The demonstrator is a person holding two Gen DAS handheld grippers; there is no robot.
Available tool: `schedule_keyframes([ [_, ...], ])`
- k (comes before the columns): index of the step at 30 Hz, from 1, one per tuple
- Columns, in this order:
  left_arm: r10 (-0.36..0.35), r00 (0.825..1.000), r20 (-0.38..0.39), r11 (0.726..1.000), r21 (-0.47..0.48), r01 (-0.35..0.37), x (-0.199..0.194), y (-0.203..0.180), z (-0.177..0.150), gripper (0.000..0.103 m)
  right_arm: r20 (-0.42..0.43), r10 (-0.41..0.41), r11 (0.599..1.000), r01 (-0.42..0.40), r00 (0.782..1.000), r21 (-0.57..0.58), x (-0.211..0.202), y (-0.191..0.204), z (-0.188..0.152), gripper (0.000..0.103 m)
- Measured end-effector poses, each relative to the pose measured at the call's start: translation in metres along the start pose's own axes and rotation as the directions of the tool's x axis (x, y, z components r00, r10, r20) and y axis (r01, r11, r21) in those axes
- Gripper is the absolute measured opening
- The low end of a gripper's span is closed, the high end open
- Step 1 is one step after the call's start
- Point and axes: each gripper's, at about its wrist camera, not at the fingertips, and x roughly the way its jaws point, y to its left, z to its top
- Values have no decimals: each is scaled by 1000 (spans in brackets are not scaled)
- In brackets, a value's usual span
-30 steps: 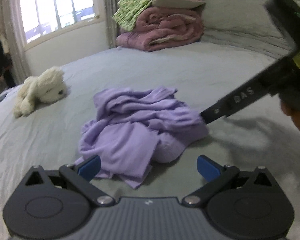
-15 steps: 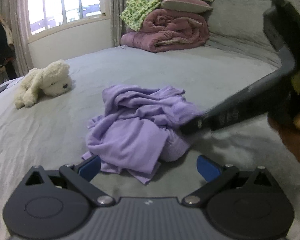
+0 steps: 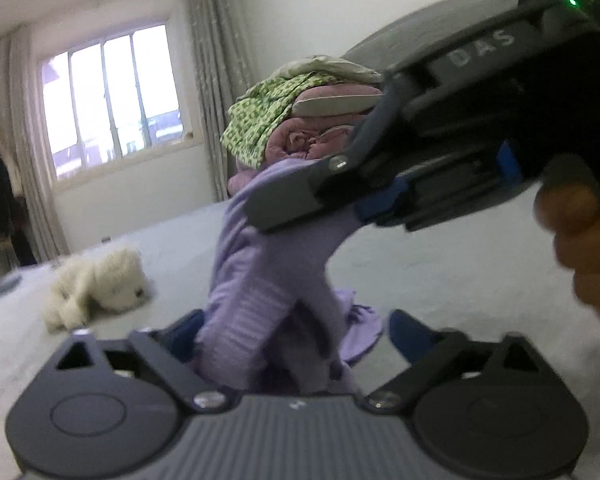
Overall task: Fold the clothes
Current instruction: 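Grasp the lavender garment's ribbed waistband with the left gripper and lift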
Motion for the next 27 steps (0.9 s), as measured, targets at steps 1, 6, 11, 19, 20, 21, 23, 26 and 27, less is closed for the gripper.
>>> schedule_keyframes([
  [1, -6, 1000, -7, 1000, 3, 6, 0, 4, 0, 54, -2, 10, 1000, -10, 1000, 10, -2, -2, 1, 15],
  [6, -56, 998, -28, 992, -118, 53, 0, 41, 3, 22, 1, -31, 999, 31, 1000, 7, 4, -4, 4, 17],
  [11, 7, 1000, 20, 990, -139, -4, -14, 63, 13, 20, -20, -137, 989, 136, 990, -61, 17, 0, -3, 29],
  [19, 202, 979, -3, 862, -475, -179, -41, 159, 10, 16, -23, -388, 882, 364, 921, -299, 38, 1, -20, 38],
  [20, 222, 975, -8, 836, -514, -195, -45, 168, 8, 16, -39, -429, 851, 389, 903, -353, 45, 1, -26, 41],
  [21, 242, 970, -15, 809, -548, -210, -49, 176, 5, 16, -61, -463, 829, 408, 884, -382, 51, -2, -32, 49],
  [23, 297, 954, -35, 759, -598, -258, -57, 190, -4, 16, -99, -525, 791, 442, 845, -424, 60, -7, -42, 55],
  [26, 413, 908, -75, 701, -611, -369, -66, 207, -10, 16, -119, -601, 768, 530, 790, -360, 61, -31, -40, 58],
  [27, 441, 894, -86, 674, -626, -393, -68, 213, -12, 16, -119, -613, 770, 558, 781, -310, 58, -39, -37, 61],
])
